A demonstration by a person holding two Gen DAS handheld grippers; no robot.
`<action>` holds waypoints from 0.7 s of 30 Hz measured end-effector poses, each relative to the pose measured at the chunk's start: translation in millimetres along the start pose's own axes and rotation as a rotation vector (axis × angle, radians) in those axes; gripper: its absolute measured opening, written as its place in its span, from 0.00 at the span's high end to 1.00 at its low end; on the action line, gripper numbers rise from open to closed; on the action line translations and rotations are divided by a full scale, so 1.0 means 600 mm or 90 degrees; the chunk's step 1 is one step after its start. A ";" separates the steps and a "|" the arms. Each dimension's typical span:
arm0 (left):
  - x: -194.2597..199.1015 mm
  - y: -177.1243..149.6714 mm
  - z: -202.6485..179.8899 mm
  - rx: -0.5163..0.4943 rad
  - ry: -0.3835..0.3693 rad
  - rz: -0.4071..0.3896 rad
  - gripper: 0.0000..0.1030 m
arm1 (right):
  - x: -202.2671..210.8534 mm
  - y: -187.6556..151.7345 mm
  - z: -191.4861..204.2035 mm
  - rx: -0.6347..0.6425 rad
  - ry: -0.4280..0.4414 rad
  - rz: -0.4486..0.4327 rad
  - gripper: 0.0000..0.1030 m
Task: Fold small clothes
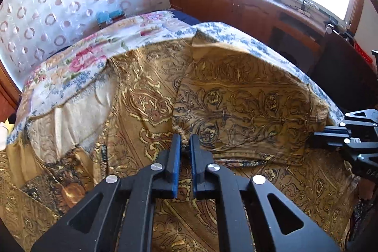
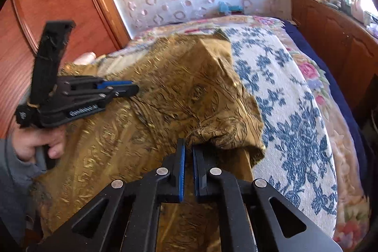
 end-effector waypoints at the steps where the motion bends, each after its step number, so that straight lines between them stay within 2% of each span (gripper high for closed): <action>1: 0.012 0.006 0.003 0.005 -0.001 -0.017 0.93 | 0.008 0.004 0.003 0.003 0.008 -0.012 0.95; 5: 0.057 0.028 0.026 0.037 -0.008 -0.056 0.94 | 0.043 0.020 0.021 0.005 0.054 -0.052 0.95; 7: 0.079 0.034 0.037 0.034 0.003 -0.067 0.94 | 0.052 0.019 0.032 0.002 0.076 -0.047 0.95; 9: 0.090 0.033 0.042 0.029 0.013 -0.066 0.94 | 0.048 0.010 0.049 0.010 0.099 -0.020 0.95; 10: 0.093 0.029 0.044 0.024 0.017 -0.063 0.94 | 0.042 0.002 0.057 0.025 0.095 -0.002 0.95; 12: 0.097 0.018 0.049 0.011 0.034 -0.052 0.94 | 0.029 -0.018 0.072 0.069 0.079 0.034 0.79; 14: 0.098 0.009 0.059 0.010 0.043 -0.048 0.94 | 0.026 -0.029 0.073 0.090 0.066 0.044 0.64; 18: 0.106 -0.006 0.078 0.022 0.052 -0.045 0.94 | 0.062 -0.031 0.045 0.101 0.049 0.006 0.63; 21: 0.107 -0.012 0.085 0.028 0.041 -0.038 0.91 | 0.077 -0.019 0.016 0.108 0.014 -0.013 0.62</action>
Point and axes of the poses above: each gripper's, at about its wrist camera, not at the fingertips, and x roughly against the way its jaws point, z to its left, y to its top, the point moved 2 cm from there along -x, roughly the way its jaws point, and after that the axes turned 15 degrees about -z, right-handed, at the moved point
